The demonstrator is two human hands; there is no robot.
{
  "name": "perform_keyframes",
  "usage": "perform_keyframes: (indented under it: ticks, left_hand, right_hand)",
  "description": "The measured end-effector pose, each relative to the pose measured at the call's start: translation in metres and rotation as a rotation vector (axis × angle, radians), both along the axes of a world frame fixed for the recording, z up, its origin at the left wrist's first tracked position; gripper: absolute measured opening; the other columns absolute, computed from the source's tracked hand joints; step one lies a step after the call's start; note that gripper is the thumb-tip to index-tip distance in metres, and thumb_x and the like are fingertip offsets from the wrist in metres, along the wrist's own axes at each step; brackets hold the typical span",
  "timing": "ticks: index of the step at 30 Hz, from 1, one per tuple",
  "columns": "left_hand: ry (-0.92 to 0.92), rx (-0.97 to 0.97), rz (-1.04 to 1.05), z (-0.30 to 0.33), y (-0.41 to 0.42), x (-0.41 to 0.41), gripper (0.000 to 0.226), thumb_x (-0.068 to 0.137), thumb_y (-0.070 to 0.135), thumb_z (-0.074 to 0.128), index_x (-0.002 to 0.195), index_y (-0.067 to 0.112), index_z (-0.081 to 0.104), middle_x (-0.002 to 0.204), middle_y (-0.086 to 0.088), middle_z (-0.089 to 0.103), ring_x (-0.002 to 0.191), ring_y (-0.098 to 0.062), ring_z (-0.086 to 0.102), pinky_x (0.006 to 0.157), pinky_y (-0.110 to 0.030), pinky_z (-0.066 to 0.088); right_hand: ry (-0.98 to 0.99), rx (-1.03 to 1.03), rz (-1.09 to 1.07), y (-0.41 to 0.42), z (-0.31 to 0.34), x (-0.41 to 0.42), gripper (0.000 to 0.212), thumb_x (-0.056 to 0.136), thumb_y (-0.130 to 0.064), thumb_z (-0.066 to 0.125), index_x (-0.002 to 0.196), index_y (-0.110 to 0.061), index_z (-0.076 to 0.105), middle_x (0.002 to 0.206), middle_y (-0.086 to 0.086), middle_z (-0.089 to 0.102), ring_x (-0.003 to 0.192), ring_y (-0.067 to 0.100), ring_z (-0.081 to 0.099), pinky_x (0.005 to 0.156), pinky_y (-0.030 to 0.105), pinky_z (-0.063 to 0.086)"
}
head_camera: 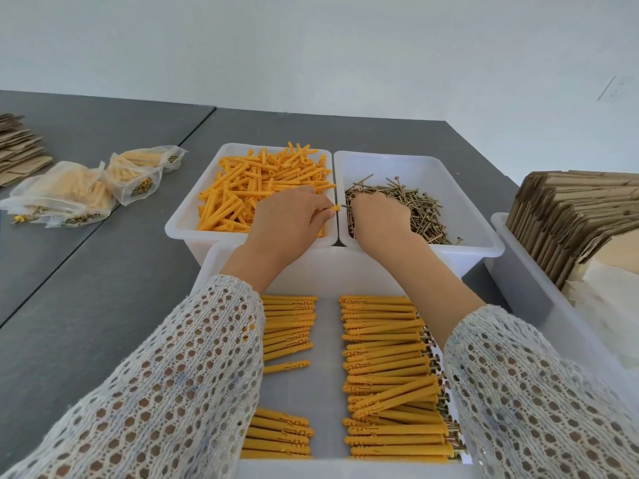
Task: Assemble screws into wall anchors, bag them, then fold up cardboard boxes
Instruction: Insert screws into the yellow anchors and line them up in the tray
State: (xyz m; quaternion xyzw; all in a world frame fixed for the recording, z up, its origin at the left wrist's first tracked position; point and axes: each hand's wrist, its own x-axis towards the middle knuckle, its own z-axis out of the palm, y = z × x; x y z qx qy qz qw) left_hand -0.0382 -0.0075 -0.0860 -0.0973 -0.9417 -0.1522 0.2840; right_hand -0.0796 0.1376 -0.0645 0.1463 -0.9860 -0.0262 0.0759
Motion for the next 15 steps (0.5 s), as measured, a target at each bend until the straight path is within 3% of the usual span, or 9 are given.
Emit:
perform_keyframes:
  ticks: [12,15]
  left_hand:
    - [-0.016,-0.026,-0.008,0.000,0.000,-0.003,0.026,0.101,0.036,0.051,0.104,0.027,0.075,0.083,0.008,0.053,0.076,-0.013,0.051,0.051,-0.025,0.028]
    - [-0.020,-0.037,-0.016,0.001,0.000,-0.002,0.026,0.101,0.035,0.051,0.104,0.026,0.075,0.082,0.008,0.050,0.075,-0.013,0.048,0.052,-0.026,0.028]
  right_hand:
    - [0.081,0.146,0.067,-0.009,0.000,0.004,0.025,0.087,0.003,0.054,0.108,-0.009,0.060,0.106,0.008,0.060,0.102,0.029,0.061,0.068,0.033,0.038]
    - [0.082,0.144,0.053,-0.012,0.000,0.006,0.022,0.085,0.002,0.057,0.105,-0.009,0.060,0.094,0.007,0.055,0.100,0.029,0.061,0.067,0.033,0.038]
